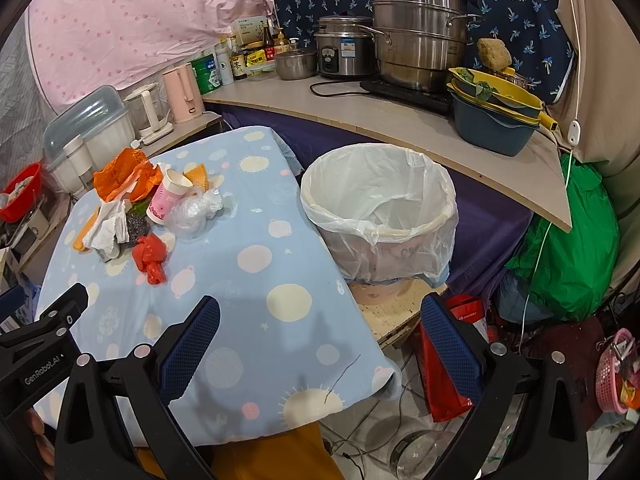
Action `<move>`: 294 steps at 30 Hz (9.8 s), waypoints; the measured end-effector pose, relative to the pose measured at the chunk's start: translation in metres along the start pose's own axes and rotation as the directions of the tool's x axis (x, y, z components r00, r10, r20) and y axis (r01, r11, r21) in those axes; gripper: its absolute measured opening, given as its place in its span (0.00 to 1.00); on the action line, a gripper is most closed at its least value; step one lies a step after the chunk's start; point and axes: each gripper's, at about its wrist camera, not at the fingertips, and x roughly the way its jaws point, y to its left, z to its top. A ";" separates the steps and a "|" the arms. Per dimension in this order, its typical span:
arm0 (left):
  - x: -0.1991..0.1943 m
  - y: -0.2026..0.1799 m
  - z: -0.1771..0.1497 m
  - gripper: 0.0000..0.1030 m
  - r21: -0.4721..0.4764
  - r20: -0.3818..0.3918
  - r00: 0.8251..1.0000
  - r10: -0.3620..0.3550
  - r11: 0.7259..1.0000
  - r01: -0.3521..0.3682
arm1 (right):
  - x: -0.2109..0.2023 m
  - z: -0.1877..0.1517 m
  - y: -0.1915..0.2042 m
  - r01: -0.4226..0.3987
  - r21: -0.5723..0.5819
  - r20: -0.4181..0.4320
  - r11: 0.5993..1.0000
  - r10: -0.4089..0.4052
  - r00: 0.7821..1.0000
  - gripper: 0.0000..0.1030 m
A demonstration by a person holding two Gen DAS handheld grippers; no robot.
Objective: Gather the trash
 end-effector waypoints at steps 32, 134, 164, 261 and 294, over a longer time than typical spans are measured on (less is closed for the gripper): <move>-0.004 0.003 -0.003 0.92 -0.006 0.028 1.000 -0.009 1.000 0.010 | -0.002 -0.002 0.000 -0.004 0.003 0.002 1.000 0.004 1.000 0.94; 0.202 0.067 0.044 0.93 -0.208 -0.199 0.974 -0.105 0.976 0.063 | 0.246 0.070 0.147 -0.240 -0.053 -0.147 0.969 0.230 0.962 0.19; 0.211 0.026 0.047 0.36 -0.217 -0.175 0.960 -0.219 0.960 0.179 | 0.183 0.051 0.066 -0.152 -0.006 -0.104 0.988 0.150 0.983 0.20; 0.144 0.030 0.082 0.86 -0.248 -0.078 0.989 -0.127 0.963 0.104 | 0.120 0.088 0.014 -0.194 0.084 0.077 0.978 0.187 0.979 0.58; 0.206 0.224 0.033 0.86 -0.404 -0.180 0.984 -0.017 0.913 -0.058 | 0.192 0.054 0.296 -0.437 -0.243 -0.177 0.866 0.404 0.898 0.33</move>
